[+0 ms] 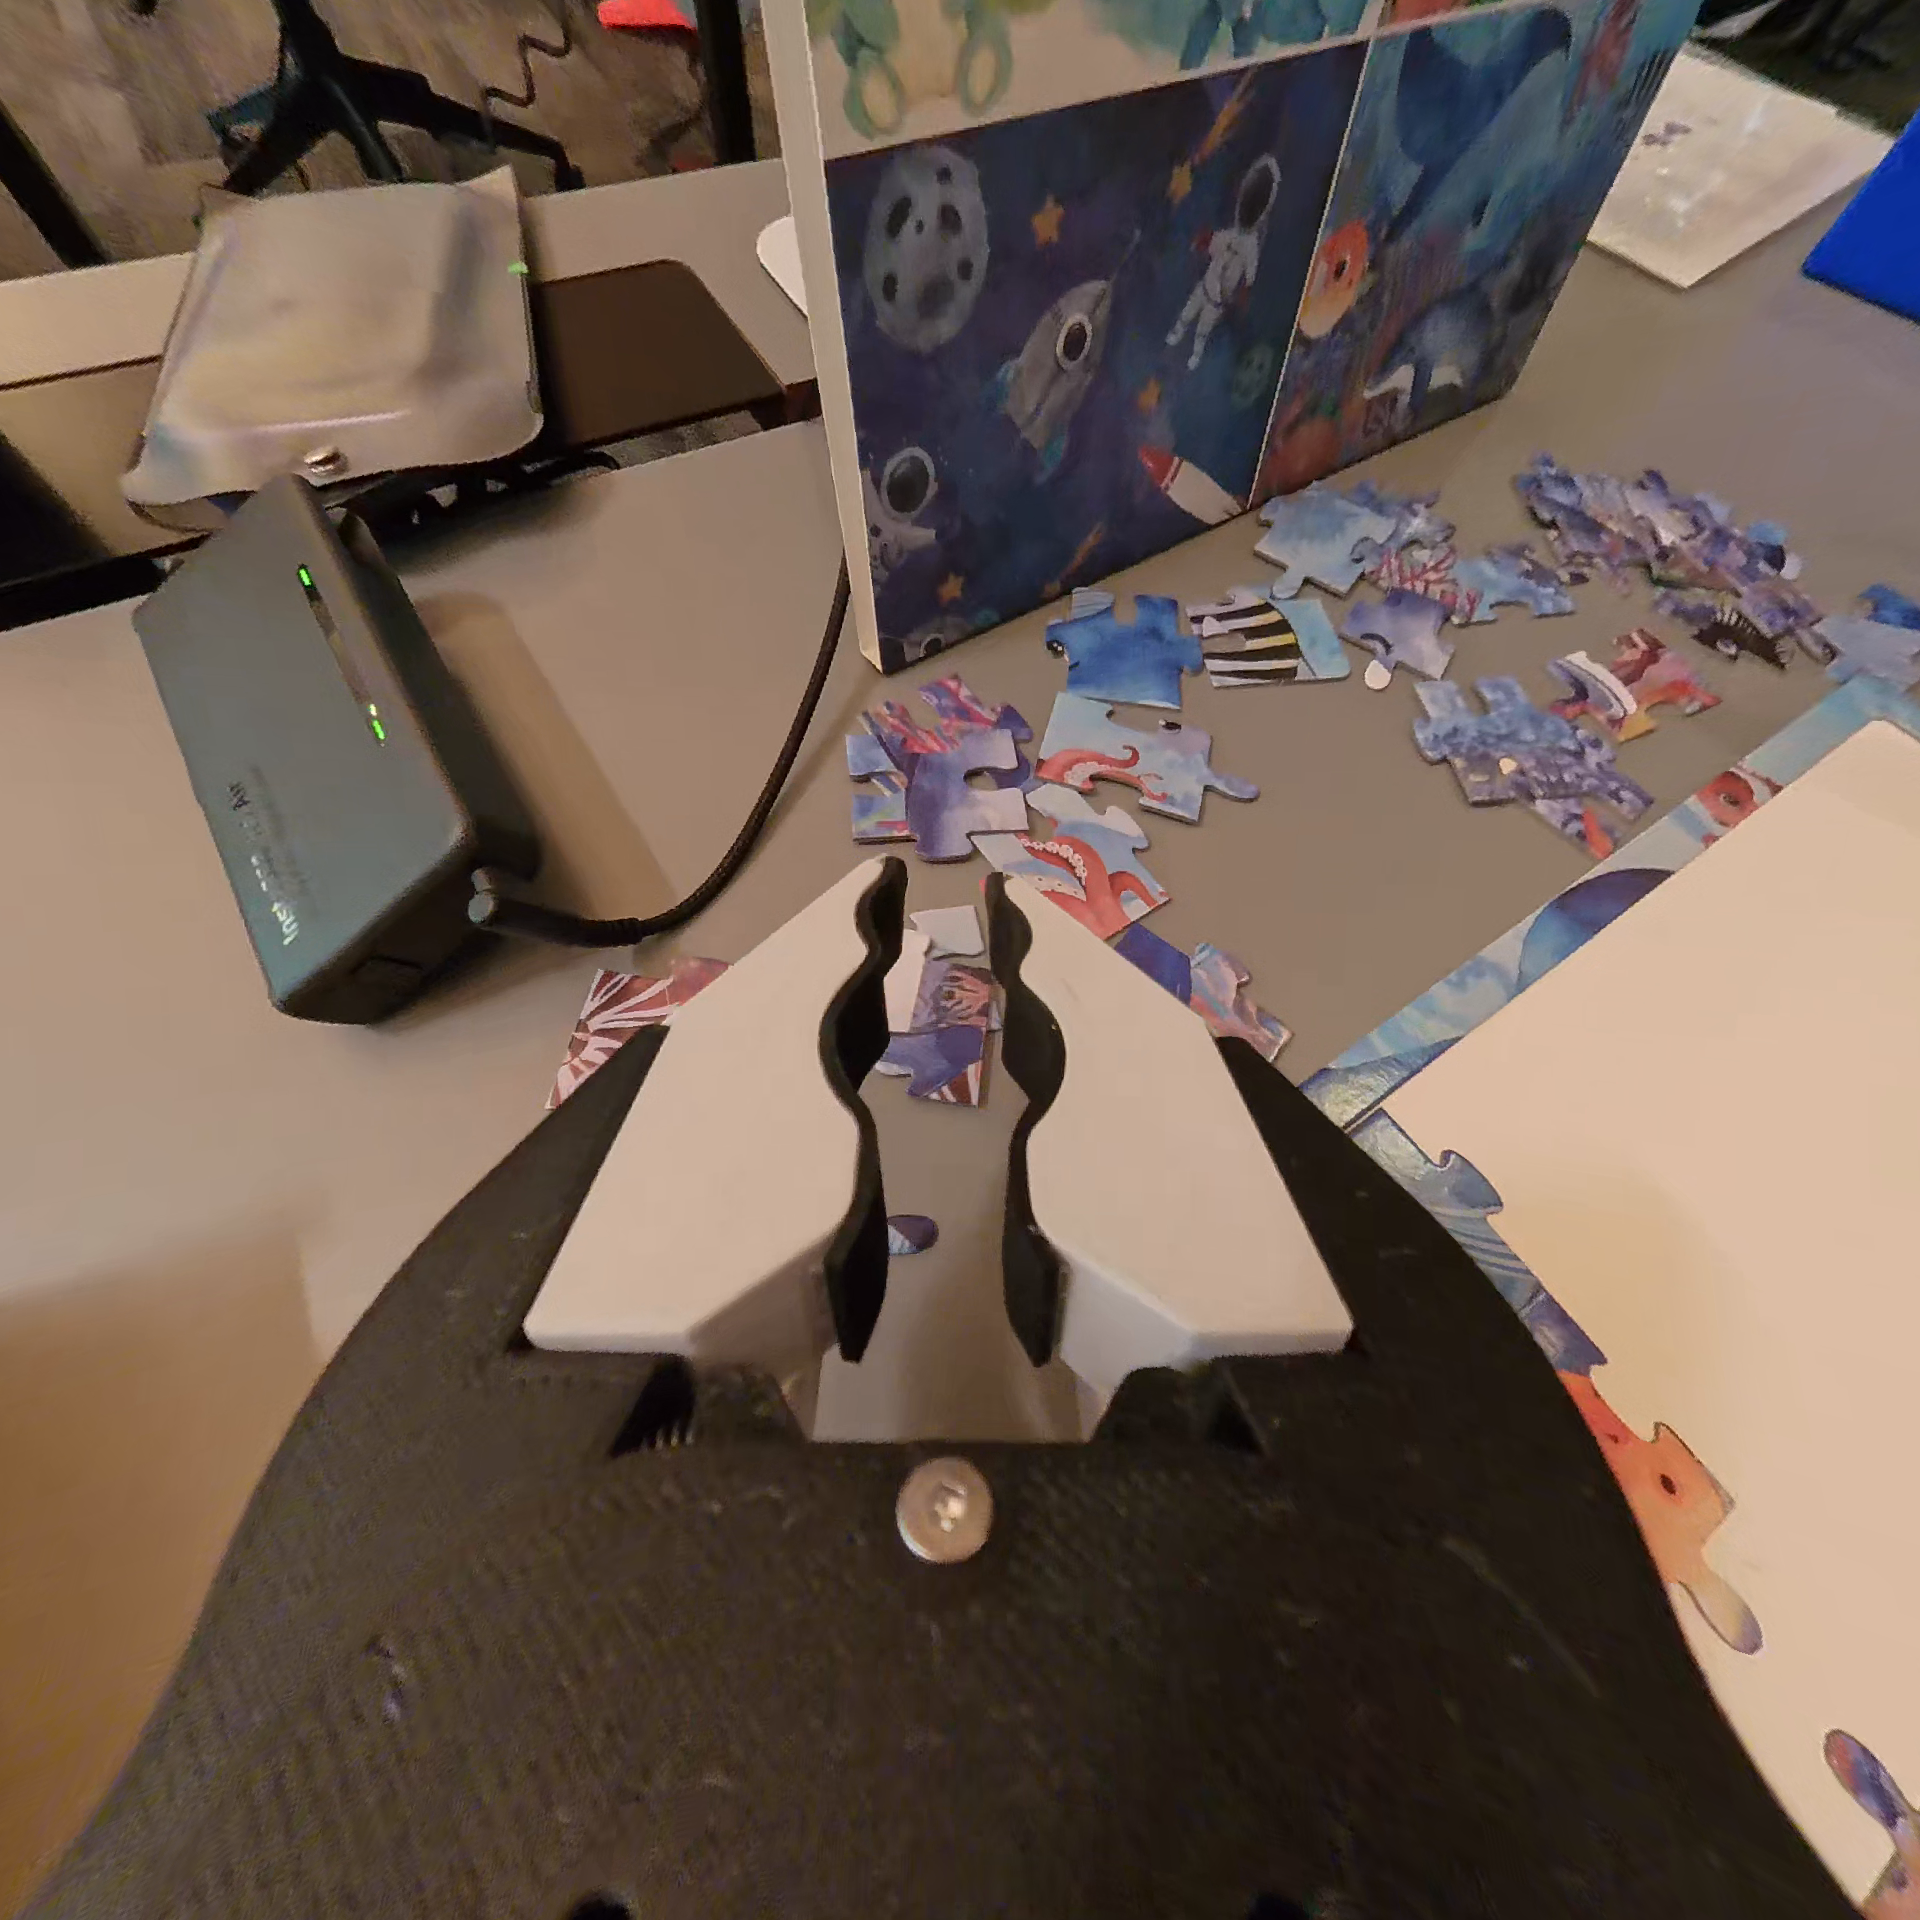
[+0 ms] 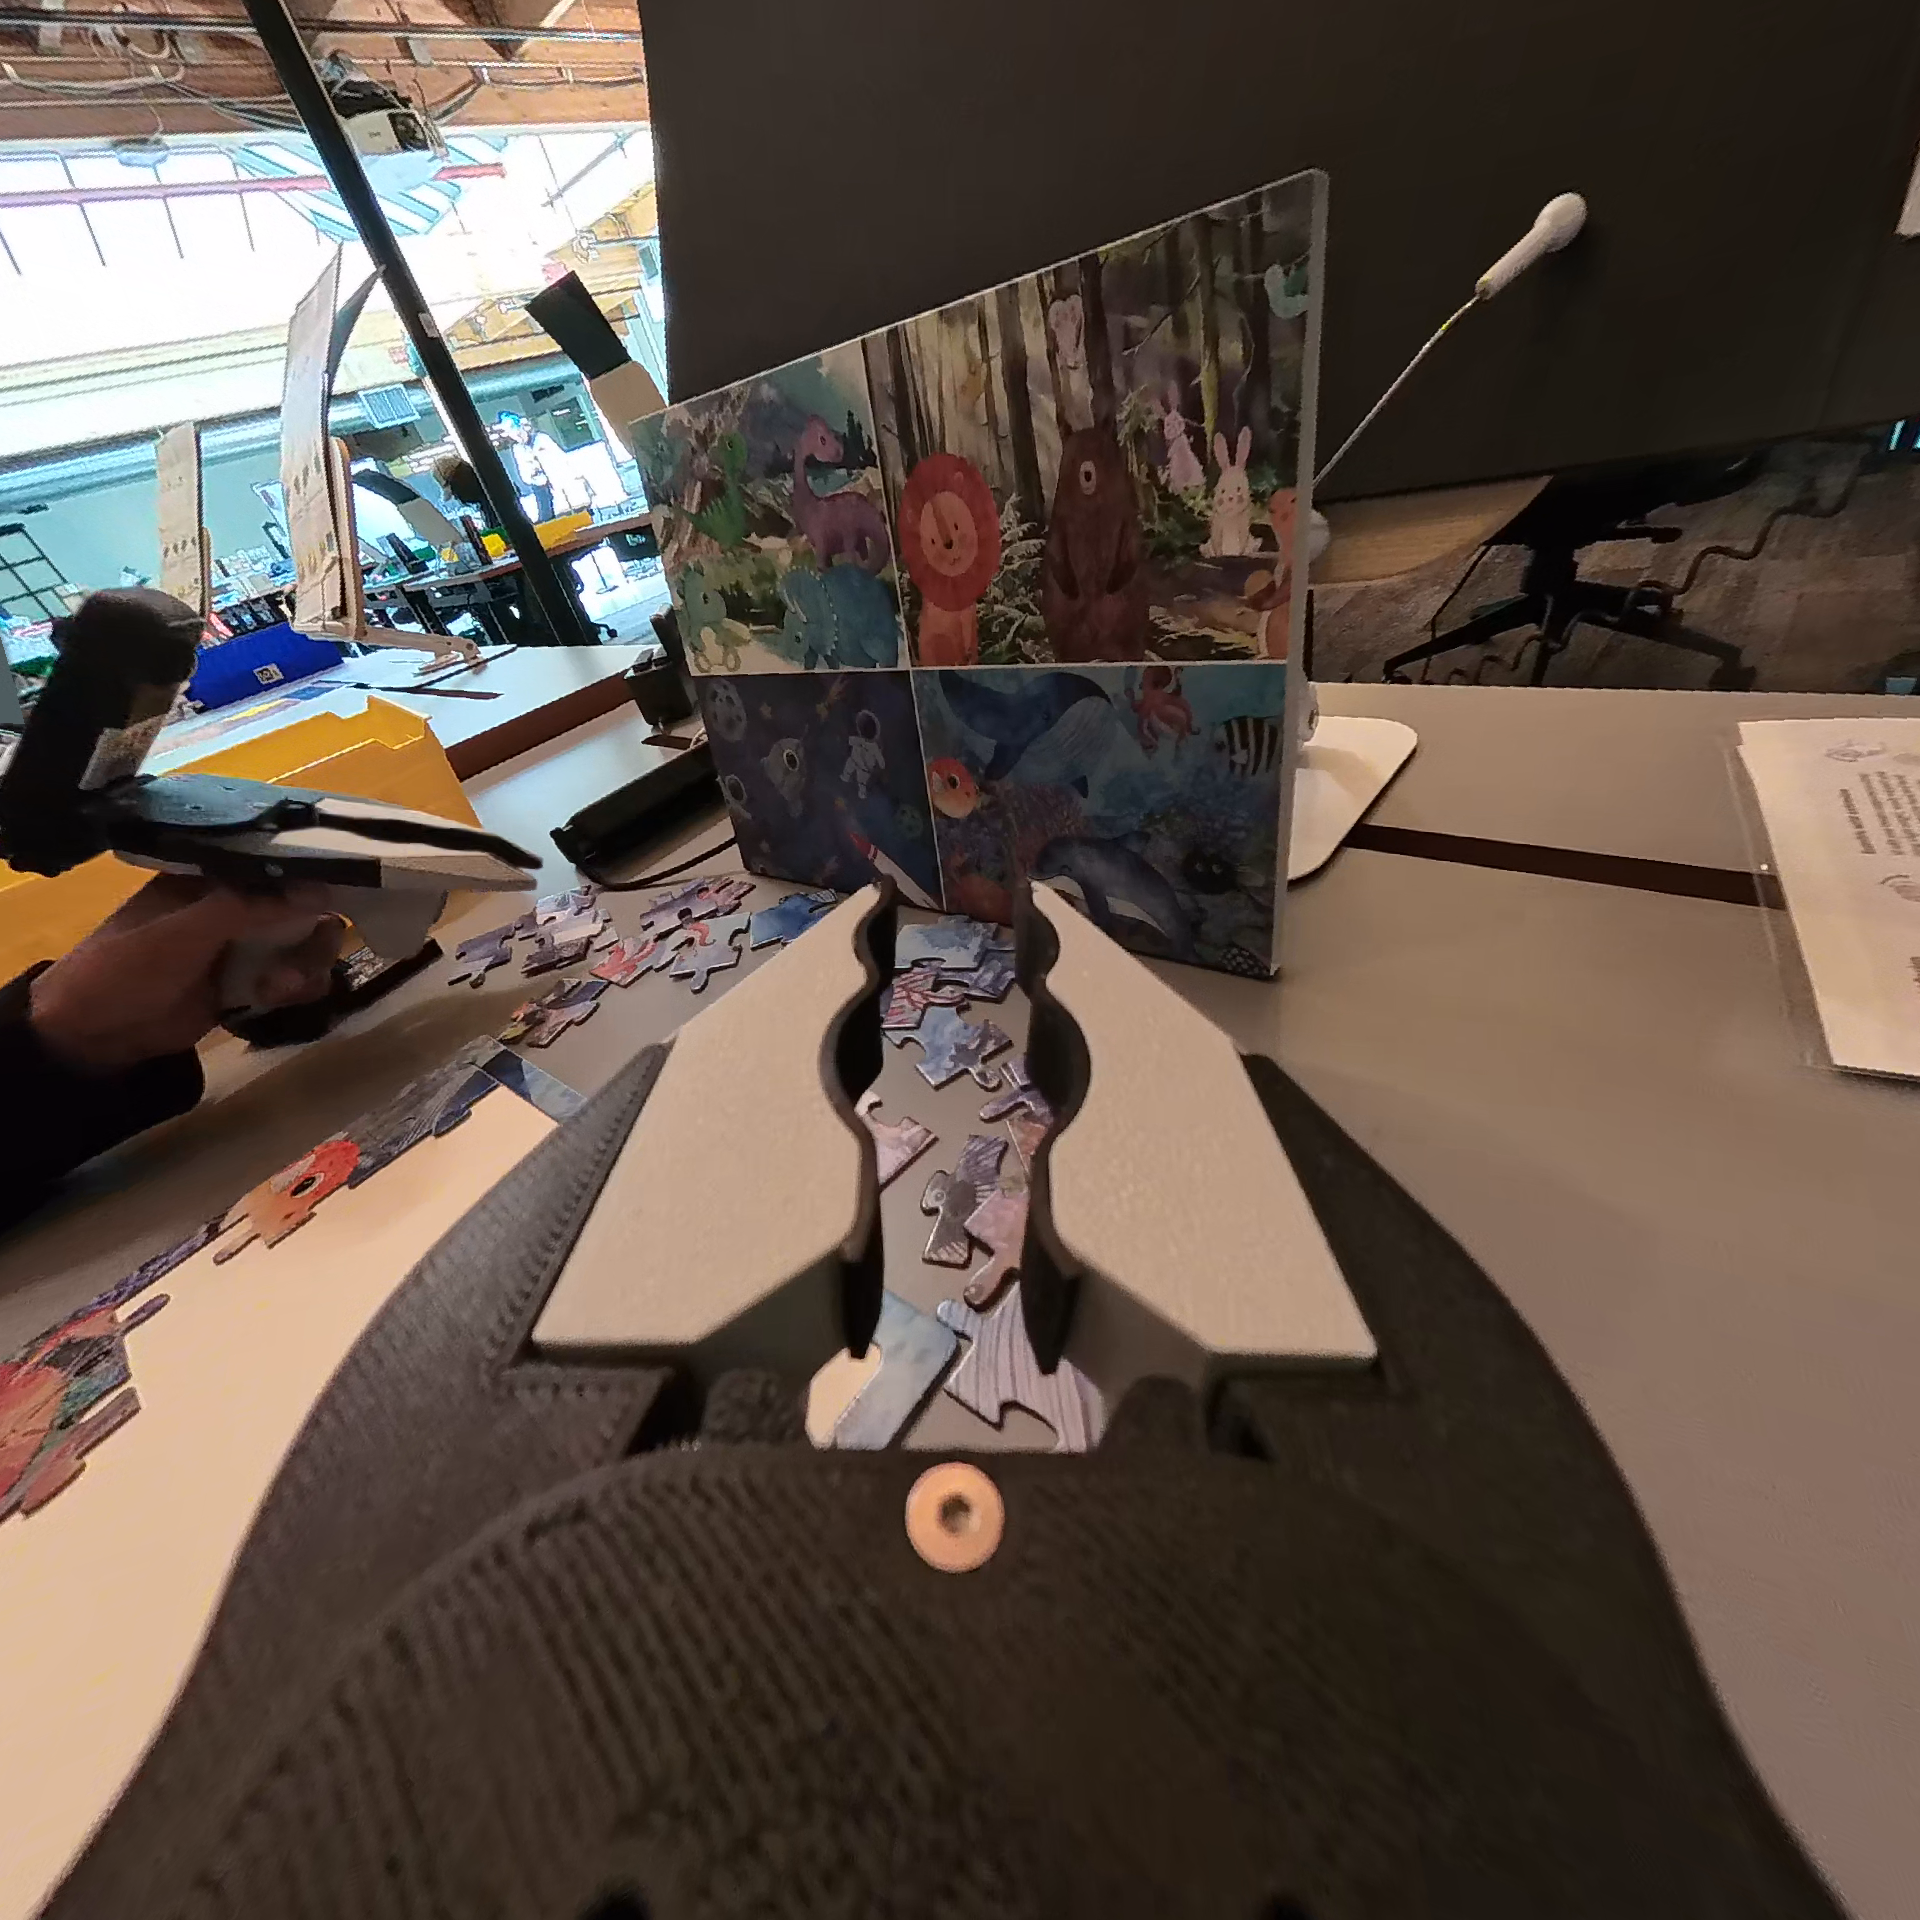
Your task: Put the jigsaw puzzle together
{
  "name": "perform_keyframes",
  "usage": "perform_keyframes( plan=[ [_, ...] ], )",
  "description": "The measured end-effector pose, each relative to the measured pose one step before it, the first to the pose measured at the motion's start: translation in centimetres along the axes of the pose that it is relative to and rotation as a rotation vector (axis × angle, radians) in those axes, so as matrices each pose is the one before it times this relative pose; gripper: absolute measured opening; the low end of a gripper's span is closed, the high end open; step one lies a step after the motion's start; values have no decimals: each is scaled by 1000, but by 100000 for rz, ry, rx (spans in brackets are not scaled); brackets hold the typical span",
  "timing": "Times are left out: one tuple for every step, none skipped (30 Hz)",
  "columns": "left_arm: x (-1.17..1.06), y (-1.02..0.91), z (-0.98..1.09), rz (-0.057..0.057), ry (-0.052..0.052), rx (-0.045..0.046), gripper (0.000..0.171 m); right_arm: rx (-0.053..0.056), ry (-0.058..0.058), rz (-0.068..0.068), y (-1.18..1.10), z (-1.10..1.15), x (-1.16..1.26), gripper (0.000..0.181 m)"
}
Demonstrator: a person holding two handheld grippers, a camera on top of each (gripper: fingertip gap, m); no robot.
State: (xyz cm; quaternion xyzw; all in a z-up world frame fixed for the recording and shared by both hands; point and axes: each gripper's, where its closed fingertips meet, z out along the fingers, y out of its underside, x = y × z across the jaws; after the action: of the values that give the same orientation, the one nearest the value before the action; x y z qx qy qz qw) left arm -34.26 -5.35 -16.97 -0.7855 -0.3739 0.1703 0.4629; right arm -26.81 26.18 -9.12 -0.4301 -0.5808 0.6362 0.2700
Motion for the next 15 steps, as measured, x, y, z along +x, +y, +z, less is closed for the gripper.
perform_keyframes(
  plan=[
    [32, 97, 61, 817, -404, -402, 14, 123, 6, 53, -29, -24, 10, 20],
    [30, 67, 51, 735, -318, -301, 14, 118, -10, 11, -35, -15, -8, 20],
    [45, 62, 40, 595, -130, -206, 14, 90, -34, -33, -29, -12, -17, 20],
    [47, 58, 46, 318, 7, -117, 15, 61, -64, -69, -31, -4, -38, 20],
    [87, 52, 44, 122, 347, -58, 15, 64, -75, -101, -31, -4, -37, 20],
    [94, 51, 53, 75, 466, -110, 16, 91, -32, -123, -34, -10, -34, 20],
    [90, 86, 51, 181, 458, -210, 16, 85, -38, -92, -36, -7, -24, 20],
    [108, 104, 64, 307, 598, -357, 17, 70, -48, -37, -36, -13, -21, 20],
    [123, 114, 69, 380, 649, -368, 18, 123, -19, 5, -26, -14, -7, 20],
    [145, 131, 67, 455, 697, -391, 19, 144, -18, 54, -31, -18, -2, 20],
    [144, 173, 76, 580, 671, -513, 19, 128, -20, 72, -28, -19, -3, 20],
    [147, 218, 92, 840, 635, -706, 20, 190, -82, 108, -21, -24, 7, 20],
    [94, 247, 108, 1009, 400, -898, 21, 518, -287, 284, -76, -37, -34, 20],
    [56, 236, 97, 1022, 120, -838, 22, 1252, -433, 338, -186, -76, -66, 19],
    [75, 121, 53, 580, 302, -749, 22, 1641, -199, -27, -251, -105, -57, 18]
  ],
)
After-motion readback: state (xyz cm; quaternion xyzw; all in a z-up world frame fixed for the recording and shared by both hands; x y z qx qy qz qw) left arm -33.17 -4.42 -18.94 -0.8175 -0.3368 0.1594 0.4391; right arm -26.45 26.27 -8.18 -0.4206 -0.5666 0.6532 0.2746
